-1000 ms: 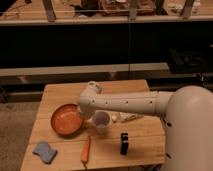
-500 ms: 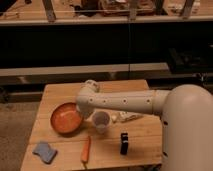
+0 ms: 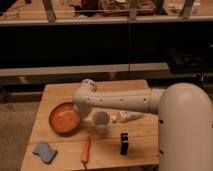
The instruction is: Drag the ceramic bowl in a circle
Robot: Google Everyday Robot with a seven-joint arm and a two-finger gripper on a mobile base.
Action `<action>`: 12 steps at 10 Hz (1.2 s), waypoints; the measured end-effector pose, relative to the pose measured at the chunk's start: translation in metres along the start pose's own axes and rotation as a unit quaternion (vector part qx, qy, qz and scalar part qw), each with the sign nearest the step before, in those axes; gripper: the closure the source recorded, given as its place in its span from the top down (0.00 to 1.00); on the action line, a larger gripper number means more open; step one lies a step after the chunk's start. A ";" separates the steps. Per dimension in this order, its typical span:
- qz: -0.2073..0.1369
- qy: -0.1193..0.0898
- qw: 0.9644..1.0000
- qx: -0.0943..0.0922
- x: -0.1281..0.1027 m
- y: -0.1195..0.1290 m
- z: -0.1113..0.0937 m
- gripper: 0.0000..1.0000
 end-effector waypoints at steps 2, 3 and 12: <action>-0.007 -0.025 1.000 -0.017 0.005 -0.005 0.016 0.10; -0.006 -0.033 0.999 -0.024 0.003 -0.007 0.023 0.10; -0.047 -0.007 0.999 -0.003 -0.016 -0.050 0.009 0.10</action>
